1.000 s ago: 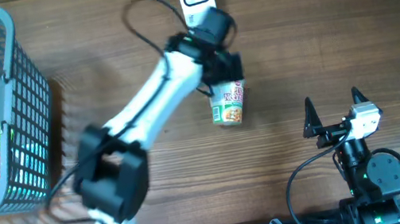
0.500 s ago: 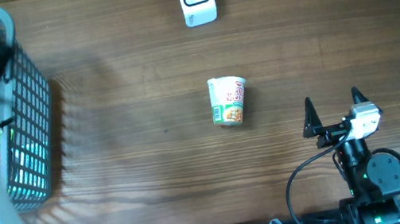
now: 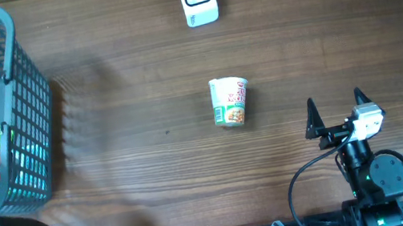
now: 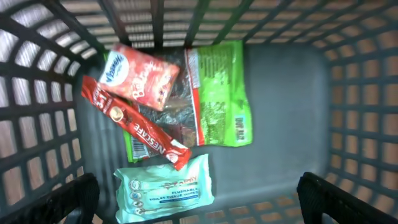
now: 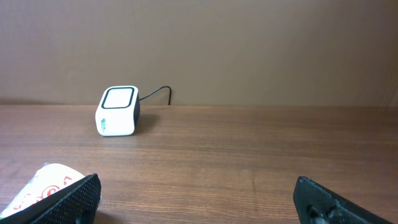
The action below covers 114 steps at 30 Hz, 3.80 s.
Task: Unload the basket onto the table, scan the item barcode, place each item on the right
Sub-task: 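Reach the left gripper into the basket and grasp the green snack bag, then place the green bag and red stick left of the cup with left gripper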
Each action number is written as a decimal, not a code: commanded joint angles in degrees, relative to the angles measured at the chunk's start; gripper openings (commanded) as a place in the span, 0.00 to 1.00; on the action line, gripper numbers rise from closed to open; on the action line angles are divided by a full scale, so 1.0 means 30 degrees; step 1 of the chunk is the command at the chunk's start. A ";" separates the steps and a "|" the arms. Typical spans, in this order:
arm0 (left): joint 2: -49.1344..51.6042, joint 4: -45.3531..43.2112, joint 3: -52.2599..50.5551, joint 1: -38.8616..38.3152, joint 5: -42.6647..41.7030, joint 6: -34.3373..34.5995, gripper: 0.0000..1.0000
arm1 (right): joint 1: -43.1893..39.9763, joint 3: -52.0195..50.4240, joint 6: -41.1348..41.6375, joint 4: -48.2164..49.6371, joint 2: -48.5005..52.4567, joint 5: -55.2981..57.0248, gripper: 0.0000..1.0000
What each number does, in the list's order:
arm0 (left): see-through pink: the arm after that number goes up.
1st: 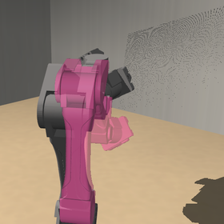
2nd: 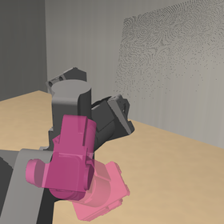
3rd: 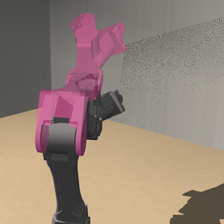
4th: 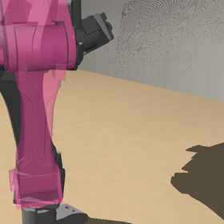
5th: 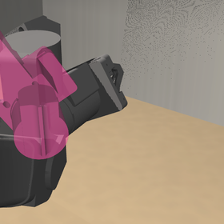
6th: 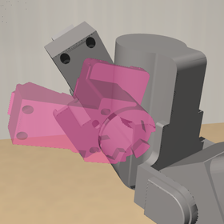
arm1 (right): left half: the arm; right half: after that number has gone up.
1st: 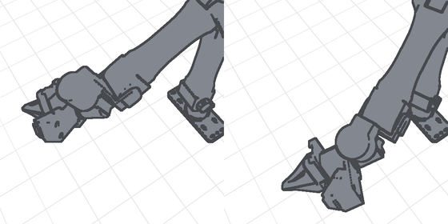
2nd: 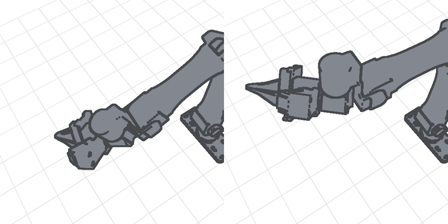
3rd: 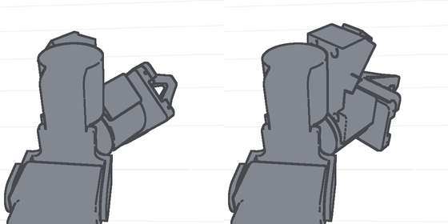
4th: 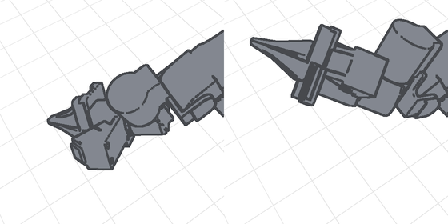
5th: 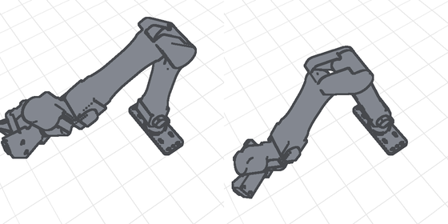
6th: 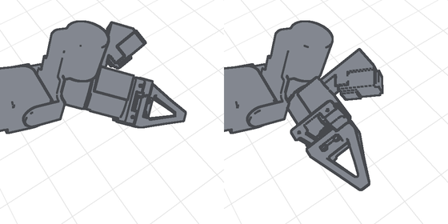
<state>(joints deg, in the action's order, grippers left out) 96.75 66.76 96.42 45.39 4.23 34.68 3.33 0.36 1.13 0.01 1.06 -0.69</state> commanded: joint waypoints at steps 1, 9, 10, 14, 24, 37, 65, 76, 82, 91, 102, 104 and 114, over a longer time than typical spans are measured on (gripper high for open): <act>0.1297 -0.0102 -0.0809 0.0066 0.0124 0.0299 1.00 | 0.0044 -0.0022 -0.0321 0.0087 -0.0087 -0.0233 1.00; 0.1865 -0.2674 -0.3388 0.0073 0.0124 0.0386 1.00 | 0.0044 -0.0022 -0.0328 0.0095 -0.0087 -0.0240 1.00; 0.1865 -0.3089 -0.3774 0.0073 0.0124 0.0627 1.00 | 0.0044 -0.0022 -0.0328 0.0087 -0.0087 -0.0240 1.00; 0.1872 -0.5523 -0.5916 0.0073 0.0124 0.0685 1.00 | 0.0044 -0.0022 -0.0321 0.0087 -0.0087 -0.0233 1.00; 0.1916 -0.9697 -0.9340 0.0073 0.0124 0.1144 1.00 | 0.0044 -0.0022 -0.0328 0.0087 -0.0087 -0.0233 1.00; -0.0656 -1.0346 -0.9872 0.0066 -0.0102 0.1617 1.00 | 0.0044 -0.0022 -0.0321 0.0095 -0.0087 -0.0233 1.00; 0.2477 -1.2874 -1.1970 0.0015 0.0444 0.2106 1.00 | 0.0044 -0.0022 -0.0321 0.0087 -0.0087 -0.0240 1.00; 0.4357 -1.3114 -1.2072 -0.0219 0.0466 0.2018 0.90 | 0.0044 -0.0022 -0.0328 0.0087 -0.0087 -0.0240 1.00; 0.3738 -1.2954 -1.2014 -0.0219 0.0029 0.1020 0.08 | 0.0044 -0.0022 -0.0328 0.0087 -0.0087 -0.0240 1.00; -0.5362 -1.1810 -1.2007 -0.0219 -0.3599 0.1151 0.04 | 0.0044 -0.0022 -0.0328 0.0087 -0.0087 -0.0240 1.00; -1.2393 -0.9413 -0.6630 -0.7737 -0.6710 0.0517 0.04 | 0.0044 -0.0022 -0.0328 0.0087 -0.0087 -0.0240 1.00; -1.2101 -0.8276 -0.6637 -1.2815 -0.4320 -0.0342 0.04 | 0.0044 -0.0022 -0.0321 0.0087 -0.0087 -0.0240 1.00; -0.1253 -0.4255 -0.6819 -2.4910 -0.0015 -0.0481 0.04 | 0.0044 -0.0022 -0.0321 0.0087 -0.0087 -0.0240 1.00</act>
<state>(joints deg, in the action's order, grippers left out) 85.47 54.57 75.88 -25.71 1.93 34.28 3.33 0.36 1.15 0.01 1.06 -1.08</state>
